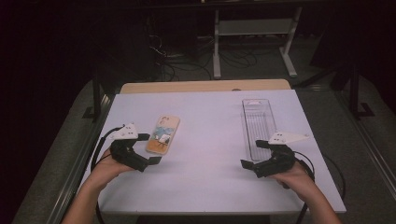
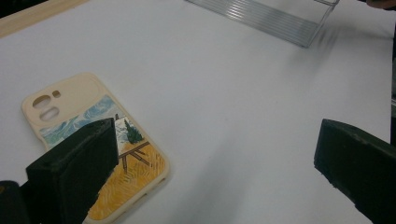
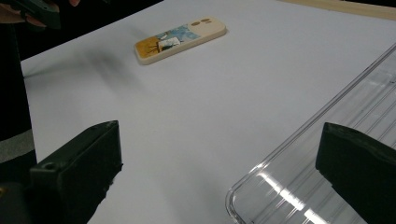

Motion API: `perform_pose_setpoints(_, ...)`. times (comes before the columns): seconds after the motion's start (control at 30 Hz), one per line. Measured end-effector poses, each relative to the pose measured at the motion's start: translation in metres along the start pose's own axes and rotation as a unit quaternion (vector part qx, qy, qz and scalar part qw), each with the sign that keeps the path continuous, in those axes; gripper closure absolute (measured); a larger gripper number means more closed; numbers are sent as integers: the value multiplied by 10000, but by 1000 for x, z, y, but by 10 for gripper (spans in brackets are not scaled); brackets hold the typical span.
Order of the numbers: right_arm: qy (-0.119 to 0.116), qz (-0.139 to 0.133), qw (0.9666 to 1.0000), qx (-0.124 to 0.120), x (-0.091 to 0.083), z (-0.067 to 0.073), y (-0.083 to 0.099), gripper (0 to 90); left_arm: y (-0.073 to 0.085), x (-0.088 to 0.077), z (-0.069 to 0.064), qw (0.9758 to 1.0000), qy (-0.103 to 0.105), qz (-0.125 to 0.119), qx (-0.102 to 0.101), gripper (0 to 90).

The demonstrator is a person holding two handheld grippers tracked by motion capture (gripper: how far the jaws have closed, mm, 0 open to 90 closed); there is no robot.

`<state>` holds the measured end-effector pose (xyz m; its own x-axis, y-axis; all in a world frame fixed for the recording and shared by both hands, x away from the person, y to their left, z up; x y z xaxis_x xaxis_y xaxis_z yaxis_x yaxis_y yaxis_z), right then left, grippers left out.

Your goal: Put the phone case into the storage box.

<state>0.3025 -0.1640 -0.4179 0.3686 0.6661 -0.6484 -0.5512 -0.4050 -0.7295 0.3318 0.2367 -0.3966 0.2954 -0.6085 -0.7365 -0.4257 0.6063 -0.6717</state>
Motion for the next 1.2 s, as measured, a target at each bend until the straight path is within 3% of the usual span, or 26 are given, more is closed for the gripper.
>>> perform_pose_setpoints(0.4,-33,-18,10000,18,0,-1,0,1,-12,0,9,10000,-64,-60,34,0)
perform_pose_setpoints(1.2,-42,-9,10000,43,-1,-1,0,1,-28,-4,27,9995,-237,-208,-86,0)
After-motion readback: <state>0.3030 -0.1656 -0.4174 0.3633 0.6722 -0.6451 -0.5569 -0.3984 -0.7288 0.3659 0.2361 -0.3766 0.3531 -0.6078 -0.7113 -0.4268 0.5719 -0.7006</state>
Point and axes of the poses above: each handheld gripper's, and its own axes: x roughly forward along the jaws, y roughly out of its underside, z roughly to its left, the point moved 4 cm from there along x, roughly forward along the jaws, and after that the axes turned 12 degrees about z, right-handed, at the moved point
